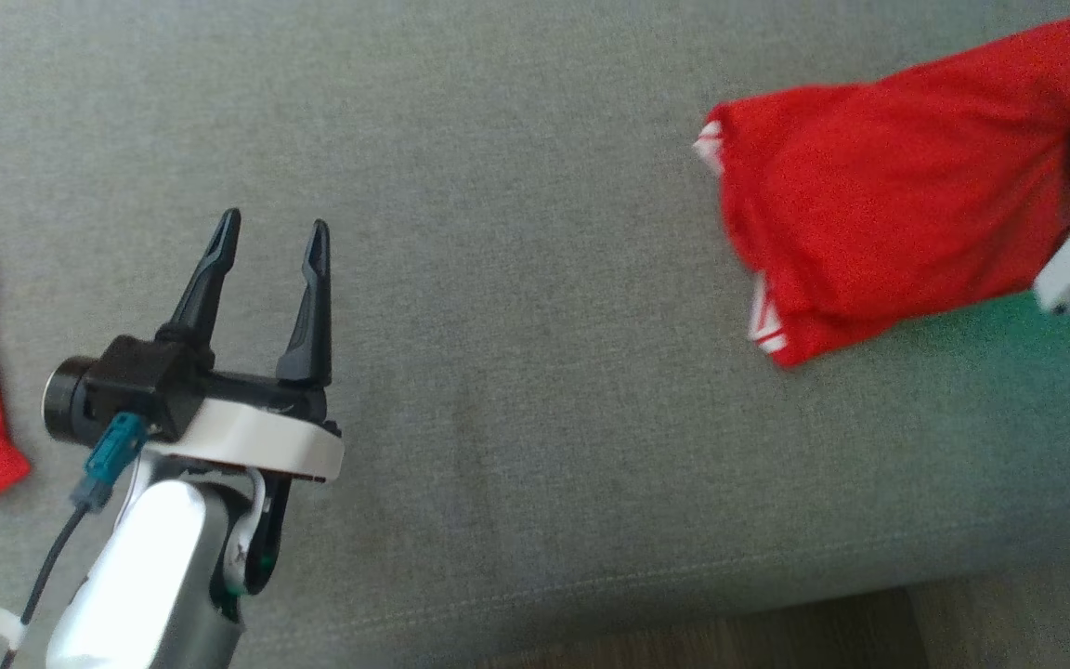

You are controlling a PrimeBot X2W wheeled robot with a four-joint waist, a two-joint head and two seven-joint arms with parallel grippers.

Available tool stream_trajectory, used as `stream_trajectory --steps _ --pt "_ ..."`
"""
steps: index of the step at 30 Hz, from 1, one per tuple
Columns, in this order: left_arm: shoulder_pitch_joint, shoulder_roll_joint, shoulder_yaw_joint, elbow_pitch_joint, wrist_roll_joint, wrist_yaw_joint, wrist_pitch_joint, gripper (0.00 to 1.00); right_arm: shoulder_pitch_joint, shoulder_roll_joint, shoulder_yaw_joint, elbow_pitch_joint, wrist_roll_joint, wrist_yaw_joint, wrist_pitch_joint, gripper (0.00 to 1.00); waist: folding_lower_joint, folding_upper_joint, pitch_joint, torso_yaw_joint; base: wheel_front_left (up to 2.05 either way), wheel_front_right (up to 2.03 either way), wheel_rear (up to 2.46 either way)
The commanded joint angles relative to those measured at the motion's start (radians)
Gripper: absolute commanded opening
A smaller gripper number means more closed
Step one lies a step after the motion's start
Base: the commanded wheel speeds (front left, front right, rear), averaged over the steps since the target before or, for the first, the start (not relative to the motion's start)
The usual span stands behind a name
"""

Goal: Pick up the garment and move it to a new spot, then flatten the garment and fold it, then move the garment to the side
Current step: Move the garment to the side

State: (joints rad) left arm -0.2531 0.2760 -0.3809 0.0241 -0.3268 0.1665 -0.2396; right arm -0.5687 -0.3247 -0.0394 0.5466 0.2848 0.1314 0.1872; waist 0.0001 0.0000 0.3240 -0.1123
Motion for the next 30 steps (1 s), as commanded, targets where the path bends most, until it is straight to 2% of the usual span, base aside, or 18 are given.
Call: stream_trajectory --steps 1,10,27,28,29,30 --pt "-0.044 0.028 0.031 -0.039 0.011 -0.004 0.002 1.00 -0.055 -0.038 -0.013 0.003 0.011 -0.001 -0.017 0.00 -0.0001 0.0000 0.024 -0.012 0.00 0.00 0.00" --pt "-0.056 0.042 0.028 -0.042 0.009 -0.009 0.008 1.00 -0.175 -0.068 -0.077 0.144 0.030 -0.001 -0.090 0.00 -0.0001 0.0000 0.053 -0.026 0.00 0.00 0.00" --pt "-0.087 0.055 0.013 -0.057 0.009 -0.013 0.022 1.00 -0.292 -0.101 -0.052 0.346 0.060 -0.001 -0.201 0.00 -0.0001 0.0000 0.089 -0.037 0.00 0.00 0.00" --pt "-0.087 0.056 0.012 -0.057 0.009 -0.013 0.021 1.00 -0.296 -0.100 -0.050 0.354 0.065 -0.001 -0.206 0.08 -0.0001 0.0000 0.090 -0.037 0.00 0.00 0.00" --pt "-0.087 0.057 0.012 -0.057 0.008 -0.013 0.021 1.00 -0.300 -0.100 -0.045 0.363 0.069 -0.001 -0.210 0.25 -0.0001 0.0000 0.091 -0.038 0.00 0.00 0.00" --pt "-0.087 0.058 0.013 -0.057 0.007 -0.012 0.021 1.00 -0.304 -0.098 -0.041 0.368 0.072 -0.001 -0.217 0.38 -0.0001 0.0000 0.092 -0.038 0.00 0.00 0.00"
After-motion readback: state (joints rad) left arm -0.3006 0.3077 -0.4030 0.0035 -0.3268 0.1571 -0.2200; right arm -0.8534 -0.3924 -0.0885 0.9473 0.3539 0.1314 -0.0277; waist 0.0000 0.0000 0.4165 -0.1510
